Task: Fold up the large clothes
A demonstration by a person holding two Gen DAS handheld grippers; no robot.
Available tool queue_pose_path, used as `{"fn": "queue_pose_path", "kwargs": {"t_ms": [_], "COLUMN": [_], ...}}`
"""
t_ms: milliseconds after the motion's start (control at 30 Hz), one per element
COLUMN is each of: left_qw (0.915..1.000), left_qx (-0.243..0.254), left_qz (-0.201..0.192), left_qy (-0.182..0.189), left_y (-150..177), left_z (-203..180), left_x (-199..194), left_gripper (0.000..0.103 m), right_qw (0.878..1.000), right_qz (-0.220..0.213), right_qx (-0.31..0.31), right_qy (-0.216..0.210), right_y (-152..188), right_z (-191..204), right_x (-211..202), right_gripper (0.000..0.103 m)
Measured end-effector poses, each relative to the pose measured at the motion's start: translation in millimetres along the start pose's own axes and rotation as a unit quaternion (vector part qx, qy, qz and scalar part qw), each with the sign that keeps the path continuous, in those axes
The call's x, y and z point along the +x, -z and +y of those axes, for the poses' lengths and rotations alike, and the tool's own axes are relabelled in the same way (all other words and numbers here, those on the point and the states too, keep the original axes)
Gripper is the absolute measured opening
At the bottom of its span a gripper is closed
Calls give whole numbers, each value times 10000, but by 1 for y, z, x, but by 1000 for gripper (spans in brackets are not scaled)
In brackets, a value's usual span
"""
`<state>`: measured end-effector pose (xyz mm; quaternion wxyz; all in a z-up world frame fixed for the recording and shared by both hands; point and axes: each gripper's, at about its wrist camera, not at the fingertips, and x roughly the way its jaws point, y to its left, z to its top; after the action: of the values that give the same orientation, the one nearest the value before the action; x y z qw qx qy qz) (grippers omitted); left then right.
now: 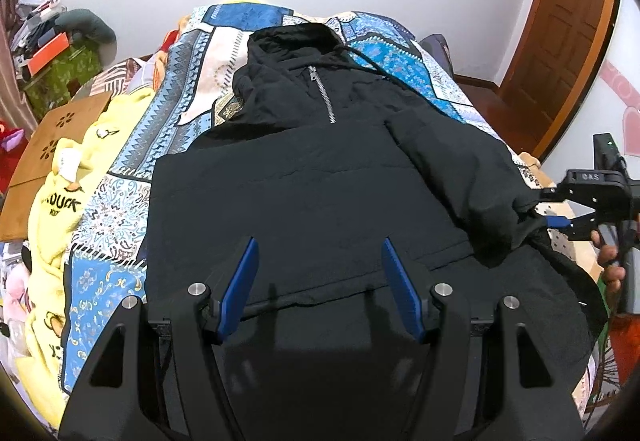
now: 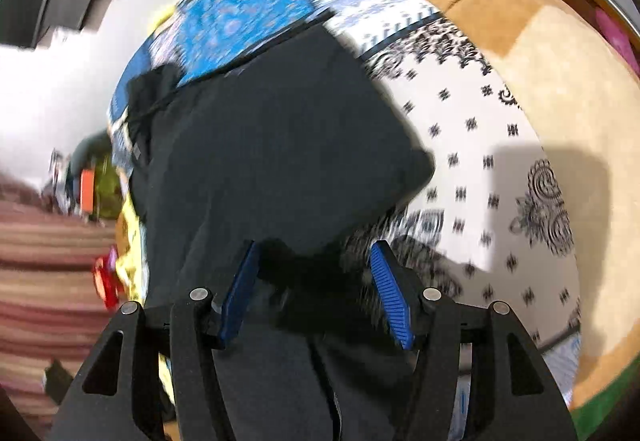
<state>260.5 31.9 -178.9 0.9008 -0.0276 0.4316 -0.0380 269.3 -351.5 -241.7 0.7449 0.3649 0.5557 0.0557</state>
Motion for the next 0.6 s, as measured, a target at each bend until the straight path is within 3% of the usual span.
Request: {"fn": "queue_pose_path", "kwargs": {"t_ms": [100, 233, 333, 600], "left_qw": [10000, 9999, 9998, 9990], "left_qx": [-64, -121, -180, -432], "left_qz": [54, 96, 83, -105], "left_qy": [-28, -65, -94, -68], "left_y": [2, 6, 8, 13], "left_z": [6, 15, 23, 48], "left_x": [4, 8, 8, -7], "left_gripper": [63, 63, 63, 63], "right_qw": [9995, 9989, 9985, 9861], "right_qz": [-199, -324, -519, -956], "right_qx": [245, 335, 20, -1359], "right_qy": [-7, 88, 167, 23], "right_y": [-8, -16, -17, -1], "right_z": [-1, 6, 19, 111], "right_x": [6, 8, -2, -38], "right_gripper": [52, 22, 10, 7]}}
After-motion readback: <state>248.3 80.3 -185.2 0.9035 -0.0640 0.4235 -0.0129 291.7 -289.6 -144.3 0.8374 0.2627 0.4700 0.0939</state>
